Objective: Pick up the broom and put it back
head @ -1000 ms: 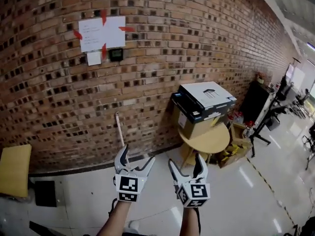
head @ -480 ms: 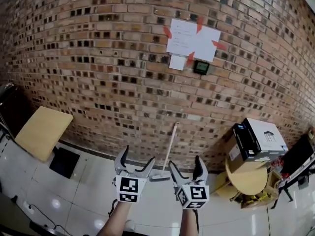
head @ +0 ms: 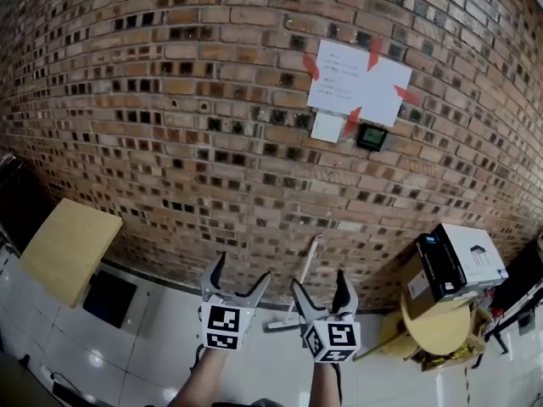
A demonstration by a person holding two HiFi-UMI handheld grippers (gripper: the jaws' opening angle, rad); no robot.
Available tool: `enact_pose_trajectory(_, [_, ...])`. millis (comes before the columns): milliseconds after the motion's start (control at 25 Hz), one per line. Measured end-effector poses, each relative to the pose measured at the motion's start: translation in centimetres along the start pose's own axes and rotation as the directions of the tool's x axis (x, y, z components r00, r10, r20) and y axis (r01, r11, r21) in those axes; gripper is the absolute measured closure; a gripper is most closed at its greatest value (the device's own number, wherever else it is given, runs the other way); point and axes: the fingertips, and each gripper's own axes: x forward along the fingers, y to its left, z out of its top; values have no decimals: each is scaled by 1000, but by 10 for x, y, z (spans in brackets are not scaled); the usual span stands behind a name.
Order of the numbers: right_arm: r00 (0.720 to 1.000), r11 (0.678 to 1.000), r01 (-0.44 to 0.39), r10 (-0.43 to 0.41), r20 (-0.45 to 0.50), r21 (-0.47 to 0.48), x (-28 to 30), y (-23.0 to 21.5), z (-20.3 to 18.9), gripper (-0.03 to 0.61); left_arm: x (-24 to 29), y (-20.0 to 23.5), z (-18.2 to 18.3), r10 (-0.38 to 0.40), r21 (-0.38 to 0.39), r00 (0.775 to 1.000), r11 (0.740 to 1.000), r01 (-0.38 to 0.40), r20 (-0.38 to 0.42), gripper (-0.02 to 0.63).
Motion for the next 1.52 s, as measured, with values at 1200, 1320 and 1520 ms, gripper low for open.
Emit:
enact_pose_trajectory(1200, [993, 993, -118, 118, 27, 19, 298, -95, -20, 144, 269, 126, -20, 81, 1, 996, 997, -81, -31, 175])
enact_pose_trajectory(1320, [995, 995, -101, 100, 26, 15, 306, -82, -17, 144, 273, 137, -16, 45, -11, 999, 999, -45, -23, 184])
enact_pose_trajectory(1520, [997, 998, -69, 69, 18, 3, 312, -66, -17, 144, 278, 150, -13, -12, 2, 1000, 1000, 12, -18, 184])
